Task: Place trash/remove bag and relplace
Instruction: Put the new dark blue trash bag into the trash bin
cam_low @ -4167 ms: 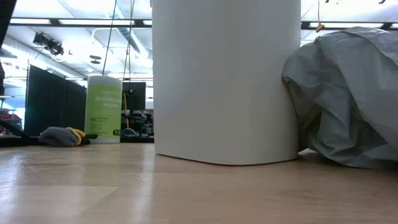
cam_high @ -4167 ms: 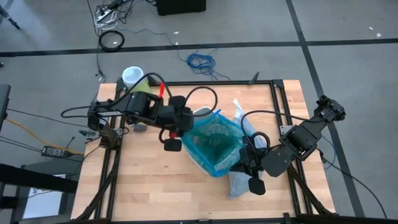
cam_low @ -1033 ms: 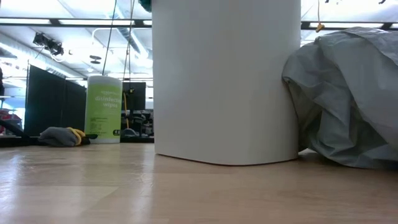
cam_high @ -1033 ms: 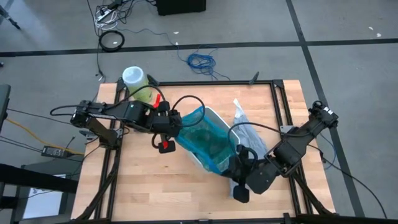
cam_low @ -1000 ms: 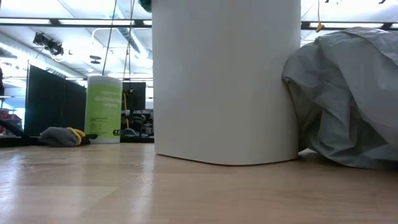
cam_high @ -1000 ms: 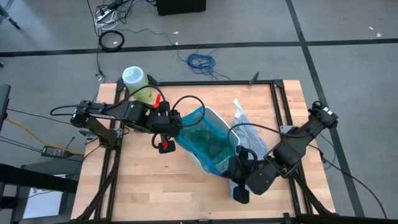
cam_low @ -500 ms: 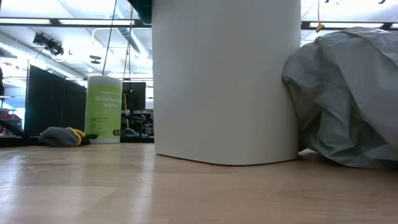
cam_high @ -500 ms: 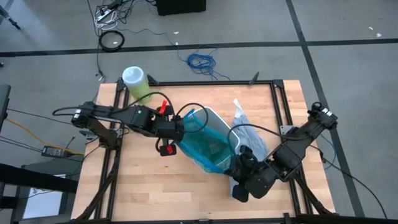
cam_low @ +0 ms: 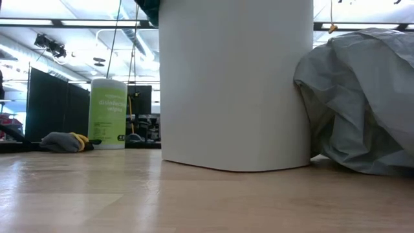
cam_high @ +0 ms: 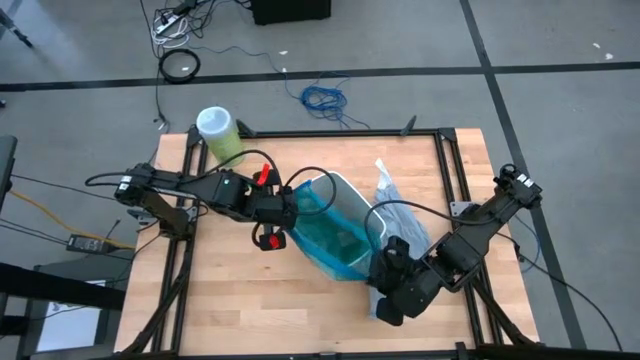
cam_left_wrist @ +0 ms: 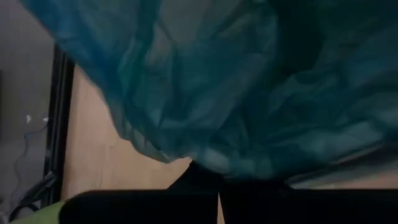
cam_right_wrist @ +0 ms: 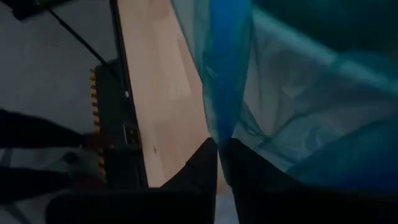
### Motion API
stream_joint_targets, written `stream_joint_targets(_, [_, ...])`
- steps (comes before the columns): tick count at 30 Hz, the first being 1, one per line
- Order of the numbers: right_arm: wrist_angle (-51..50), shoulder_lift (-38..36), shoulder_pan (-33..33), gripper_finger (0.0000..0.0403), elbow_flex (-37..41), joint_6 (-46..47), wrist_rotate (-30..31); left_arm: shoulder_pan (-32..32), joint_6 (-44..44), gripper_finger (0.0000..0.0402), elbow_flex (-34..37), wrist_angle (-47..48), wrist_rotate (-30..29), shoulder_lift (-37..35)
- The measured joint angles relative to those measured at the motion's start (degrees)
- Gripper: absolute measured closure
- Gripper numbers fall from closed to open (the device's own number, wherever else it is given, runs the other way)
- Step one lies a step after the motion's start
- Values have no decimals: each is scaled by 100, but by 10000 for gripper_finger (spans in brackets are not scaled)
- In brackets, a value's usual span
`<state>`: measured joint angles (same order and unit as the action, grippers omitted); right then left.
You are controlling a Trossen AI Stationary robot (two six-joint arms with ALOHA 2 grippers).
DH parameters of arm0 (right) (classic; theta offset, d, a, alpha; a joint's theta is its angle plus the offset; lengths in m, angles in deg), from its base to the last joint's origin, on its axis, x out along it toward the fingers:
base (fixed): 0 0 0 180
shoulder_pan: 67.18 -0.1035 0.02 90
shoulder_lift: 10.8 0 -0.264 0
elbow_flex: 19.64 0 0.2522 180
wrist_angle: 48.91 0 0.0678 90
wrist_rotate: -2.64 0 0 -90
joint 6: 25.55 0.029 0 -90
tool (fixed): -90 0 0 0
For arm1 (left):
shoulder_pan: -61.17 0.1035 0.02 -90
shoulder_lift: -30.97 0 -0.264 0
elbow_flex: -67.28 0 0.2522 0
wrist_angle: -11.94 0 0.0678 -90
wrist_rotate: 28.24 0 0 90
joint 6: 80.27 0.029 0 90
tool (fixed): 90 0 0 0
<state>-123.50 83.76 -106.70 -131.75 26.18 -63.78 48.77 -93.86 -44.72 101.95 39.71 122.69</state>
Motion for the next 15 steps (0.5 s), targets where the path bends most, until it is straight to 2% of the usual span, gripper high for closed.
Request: stream_joint_targets(15, [-423, -5, 94, 293, 0, 22, -331, 0, -10, 400, -74, -100, -77, 1])
